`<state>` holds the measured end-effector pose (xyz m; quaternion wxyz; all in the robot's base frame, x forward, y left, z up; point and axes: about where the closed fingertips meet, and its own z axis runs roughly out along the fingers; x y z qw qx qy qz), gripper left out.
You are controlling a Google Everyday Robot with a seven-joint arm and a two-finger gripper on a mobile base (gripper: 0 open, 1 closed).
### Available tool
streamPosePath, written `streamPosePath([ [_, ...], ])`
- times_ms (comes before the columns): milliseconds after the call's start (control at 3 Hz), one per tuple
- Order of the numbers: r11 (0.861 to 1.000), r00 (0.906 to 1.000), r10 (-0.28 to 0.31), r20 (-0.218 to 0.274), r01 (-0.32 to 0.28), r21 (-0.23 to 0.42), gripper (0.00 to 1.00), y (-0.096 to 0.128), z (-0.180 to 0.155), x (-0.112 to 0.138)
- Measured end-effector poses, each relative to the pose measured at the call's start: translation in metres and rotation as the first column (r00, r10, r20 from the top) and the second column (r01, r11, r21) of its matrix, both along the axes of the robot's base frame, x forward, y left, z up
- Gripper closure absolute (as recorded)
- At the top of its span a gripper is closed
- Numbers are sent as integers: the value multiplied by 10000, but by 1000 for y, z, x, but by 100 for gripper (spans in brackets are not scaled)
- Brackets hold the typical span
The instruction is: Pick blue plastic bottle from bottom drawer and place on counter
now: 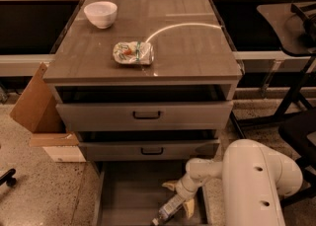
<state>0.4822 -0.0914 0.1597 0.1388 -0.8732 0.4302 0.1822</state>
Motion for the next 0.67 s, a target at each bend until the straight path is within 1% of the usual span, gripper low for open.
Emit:
streamPosePath([
  [333,10000,9999,9,100,-9,-68,0,0,-2,-3],
  [667,9997,9998,-103,145,106,-237,0,-2,-11,-2],
])
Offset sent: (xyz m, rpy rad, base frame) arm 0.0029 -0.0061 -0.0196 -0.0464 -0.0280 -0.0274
